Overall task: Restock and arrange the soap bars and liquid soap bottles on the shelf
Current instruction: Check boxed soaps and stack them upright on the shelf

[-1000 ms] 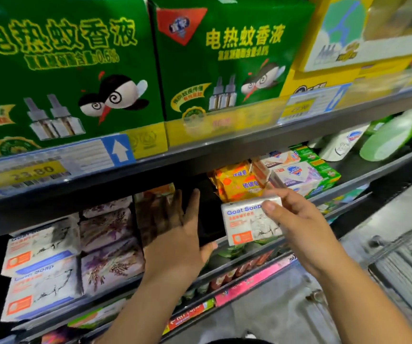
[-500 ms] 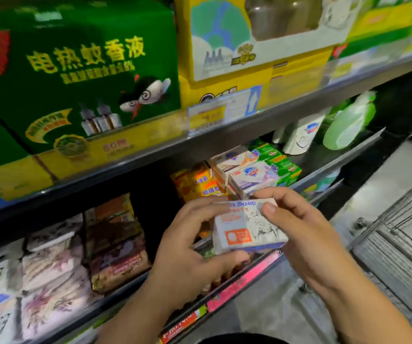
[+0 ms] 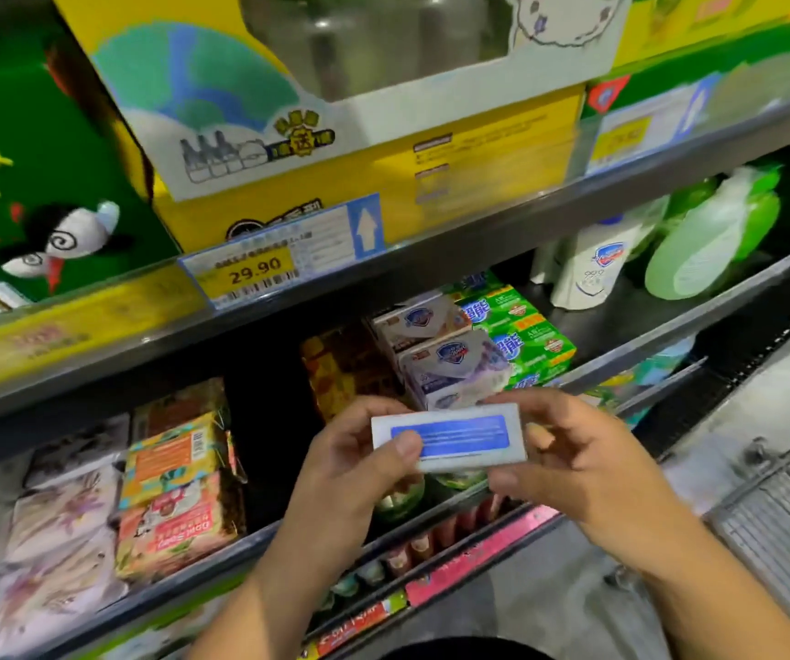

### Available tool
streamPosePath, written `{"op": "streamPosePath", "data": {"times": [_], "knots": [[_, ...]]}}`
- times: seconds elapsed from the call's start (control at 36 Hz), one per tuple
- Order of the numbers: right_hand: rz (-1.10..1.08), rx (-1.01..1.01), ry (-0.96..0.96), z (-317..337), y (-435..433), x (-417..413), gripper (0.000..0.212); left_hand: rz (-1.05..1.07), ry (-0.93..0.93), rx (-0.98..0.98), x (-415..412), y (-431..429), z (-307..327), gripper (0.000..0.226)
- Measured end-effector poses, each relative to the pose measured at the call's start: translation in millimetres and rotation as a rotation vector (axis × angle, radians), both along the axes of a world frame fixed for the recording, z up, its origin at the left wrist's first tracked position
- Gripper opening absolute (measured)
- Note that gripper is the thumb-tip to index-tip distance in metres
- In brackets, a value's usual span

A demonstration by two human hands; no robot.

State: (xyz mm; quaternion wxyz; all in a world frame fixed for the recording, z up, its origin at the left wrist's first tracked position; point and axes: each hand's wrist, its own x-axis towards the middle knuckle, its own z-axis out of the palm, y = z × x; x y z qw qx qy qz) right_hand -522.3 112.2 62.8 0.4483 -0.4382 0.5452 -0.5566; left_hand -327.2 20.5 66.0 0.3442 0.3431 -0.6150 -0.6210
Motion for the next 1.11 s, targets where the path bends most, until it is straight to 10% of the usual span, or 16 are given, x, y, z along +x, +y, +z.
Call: {"op": "streamPosePath", "data": {"times": [0.22, 0.5, 0.67, 0.81, 0.92, 1.11], "knots": [[0.052, -0.002, -0.098, -5.4, -21.3, -14.2, 0.034, 0.186, -0.038, 0.231, -27.6, 2.9, -6.4, 0.028], [0.02, 0.082, -0.218, -10.2, -41.1, -23.9, 0.02, 0.049, -0.057, 0.108, -18.3, 6.3, -16.5, 0.088], [0.228, 0.159, -0.428, -5.5, -53.6, -27.7, 0.024, 0.188, -0.222, -0.1, -10.2, 9.1, -11.7, 0.058], [0.512, 0.133, -0.471, -10.7, -61.0, -26.1, 0.08, 0.367, -0.242, -0.163, 0.5, 10.3, -12.0, 0.049], [0.394, 0.1, -0.165, -5.7, -63.5, -12.4, 0.034, 0.397, -0.204, -0.157, 8.4, 16.0, -4.9, 0.034], [0.307, 0.054, -0.207, 5.8, -63.4, 19.6, 0.031, 0.413, 0.023, 0.049, 21.7, 27.7, 6.2, 0.034]]}}
